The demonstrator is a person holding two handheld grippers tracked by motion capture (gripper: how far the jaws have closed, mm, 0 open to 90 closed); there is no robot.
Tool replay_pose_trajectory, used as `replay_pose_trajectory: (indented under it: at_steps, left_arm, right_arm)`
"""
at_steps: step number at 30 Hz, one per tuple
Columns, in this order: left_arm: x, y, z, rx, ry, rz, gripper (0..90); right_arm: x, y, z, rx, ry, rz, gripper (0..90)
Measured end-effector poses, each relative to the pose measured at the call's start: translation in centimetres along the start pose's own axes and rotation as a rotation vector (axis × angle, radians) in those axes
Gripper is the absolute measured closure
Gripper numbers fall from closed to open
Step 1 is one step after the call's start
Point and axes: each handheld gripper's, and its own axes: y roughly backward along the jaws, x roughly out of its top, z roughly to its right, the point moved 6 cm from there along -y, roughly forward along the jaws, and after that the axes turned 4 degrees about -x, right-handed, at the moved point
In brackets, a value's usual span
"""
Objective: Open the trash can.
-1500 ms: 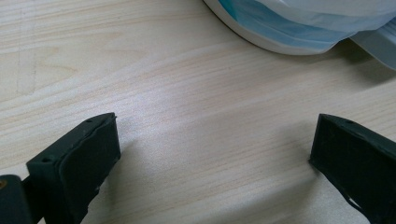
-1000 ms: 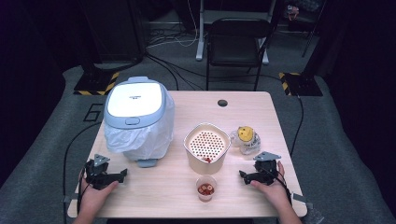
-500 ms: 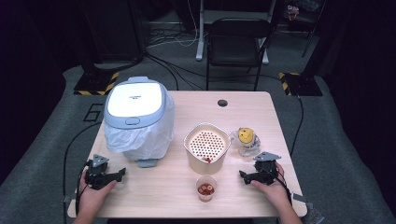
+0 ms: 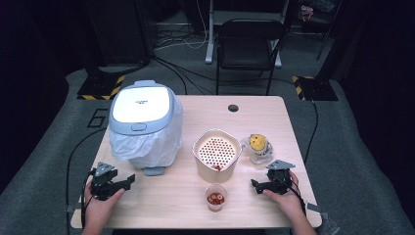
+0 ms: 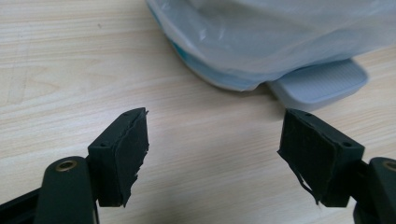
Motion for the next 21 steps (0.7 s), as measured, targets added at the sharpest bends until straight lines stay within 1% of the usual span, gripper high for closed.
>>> replay_pose_trajectory:
  at_steps: [2, 3, 4, 5, 7, 9, 10, 11, 12, 13, 14, 16, 17, 18, 20, 21]
  left_arm:
    - [0.3, 0.3, 0.6, -0.002, 0.009, 0.003, 25.4]
    - [0.3, 0.3, 0.6, -0.002, 0.009, 0.003, 25.6]
    - [0.5, 0.6, 1.0, 0.000, 0.006, -0.006, 26.4]
    - [0.5, 0.6, 1.3, -0.003, 0.014, -0.005, 26.7]
    - [0.6, 0.6, 1.6, -0.004, 0.009, -0.007, 26.7]
    - [0.8, 0.7, 2.2, -0.004, 0.017, -0.007, 27.5]
    - [0.8, 0.7, 2.6, -0.013, 0.026, -0.008, 27.5]
    - [0.9, 0.8, 2.8, -0.019, 0.025, -0.015, 34.2]
    - [1.0, 0.7, 3.5, -0.020, 0.015, -0.020, 35.1]
    - [1.0, 0.7, 3.5, -0.020, 0.015, -0.020, 35.1]
    - [1.1, 0.6, 3.9, -0.013, 0.010, -0.016, 35.1]
    - [1.2, 0.4, 4.3, -0.027, 0.016, -0.022, 35.1]
    - [1.2, 0.1, 4.6, -0.026, 0.016, -0.027, 35.1]
    - [1.2, -0.3, 4.9, -0.019, 0.021, -0.028, 34.4]
    - [1.2, -0.5, 5.1, -0.012, 0.017, -0.031, 33.7]
    - [1.3, -0.8, 5.2, 0.003, 0.013, -0.026, 29.6]
  right_arm:
    - [0.0, 0.0, 0.0, -0.001, -0.003, -0.001, 0.2]
    - [0.0, 0.0, 0.0, -0.001, -0.003, -0.001, 0.2]
    - [0.0, 0.0, 0.0, -0.001, -0.003, -0.001, 0.2]
    - [0.0, 0.0, 0.0, -0.002, -0.003, -0.002, 0.2]
    - [0.0, 0.0, 0.0, -0.004, -0.006, -0.002, 0.2]
    - [0.0, 0.0, 0.0, -0.004, -0.005, -0.003, 0.2]
    - [0.0, 0.0, 0.0, -0.004, -0.005, -0.003, 0.2]
    - [0.0, 0.0, 0.0, -0.004, -0.006, -0.003, 0.2]
    - [0.0, 0.0, 0.0, -0.006, -0.004, -0.004, 0.2]
    - [0.0, 0.0, 0.0, -0.006, -0.004, -0.004, 0.2]
    - [0.0, 0.0, 0.0, -0.007, -0.006, -0.003, 0.2]
    - [0.0, 0.0, 0.0, -0.004, -0.005, -0.003, 0.2]
    - [0.0, 0.0, 0.0, -0.006, -0.007, -0.003, 0.2]
    - [0.0, 0.0, 0.0, -0.006, -0.006, -0.004, 0.2]
    - [0.0, 0.0, 0.0, -0.004, -0.005, -0.003, 0.2]
    - [0.0, 0.0, 0.0, -0.004, -0.006, -0.003, 0.2]
